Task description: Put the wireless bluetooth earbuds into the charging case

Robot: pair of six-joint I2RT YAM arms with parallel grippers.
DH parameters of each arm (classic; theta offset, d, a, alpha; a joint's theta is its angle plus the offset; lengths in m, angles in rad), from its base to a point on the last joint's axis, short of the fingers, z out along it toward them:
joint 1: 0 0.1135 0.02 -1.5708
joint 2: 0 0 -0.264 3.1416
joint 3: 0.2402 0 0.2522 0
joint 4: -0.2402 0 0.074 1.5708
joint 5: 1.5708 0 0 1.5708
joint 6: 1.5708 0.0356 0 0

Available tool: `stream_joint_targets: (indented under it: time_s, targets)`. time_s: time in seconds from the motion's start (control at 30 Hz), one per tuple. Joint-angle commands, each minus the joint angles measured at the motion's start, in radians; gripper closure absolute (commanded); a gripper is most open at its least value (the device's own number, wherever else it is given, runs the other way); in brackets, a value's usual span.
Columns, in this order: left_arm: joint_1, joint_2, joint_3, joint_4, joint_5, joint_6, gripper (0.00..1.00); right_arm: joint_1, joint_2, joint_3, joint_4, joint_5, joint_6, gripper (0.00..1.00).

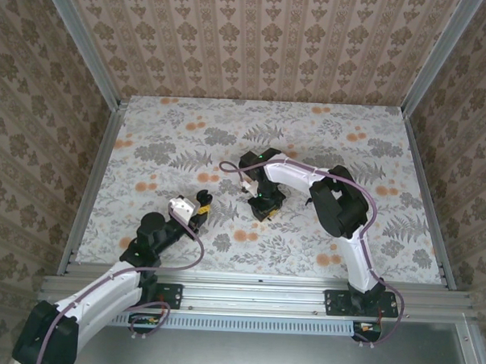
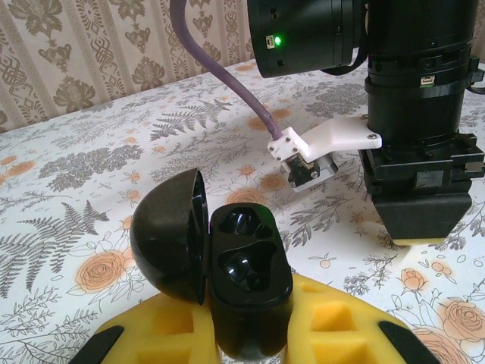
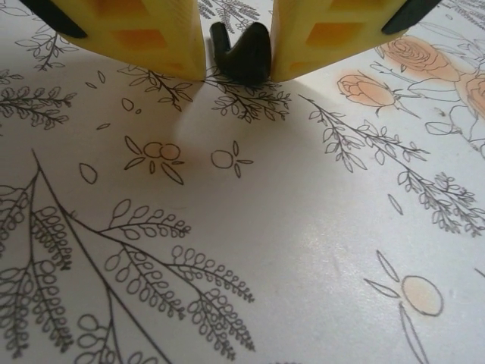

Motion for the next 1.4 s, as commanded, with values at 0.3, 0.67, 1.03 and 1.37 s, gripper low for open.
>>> stream_joint_targets:
  time_s: [0.3,0.67,1.03,1.37]
  targets:
    - [0.003,-0.002,0.022,-0.032,0.022,0.018,0.96,0.004,-0.107,-0.133,0.197,0.054,0.047,0.77]
    - [-0.008,0.243,0.084,0.171,0.1,0.005,0.97,-0.09,-0.422,-0.469,0.62,-0.056,0.212,0.79]
    - [-0.048,0.65,0.288,0.42,0.222,0.016,0.98,-0.188,-0.688,-0.697,0.952,-0.197,0.265,0.79]
    - [-0.081,0.862,0.462,0.495,0.317,0.008,0.98,-0.251,-0.9,-0.852,1.159,-0.23,0.25,0.79]
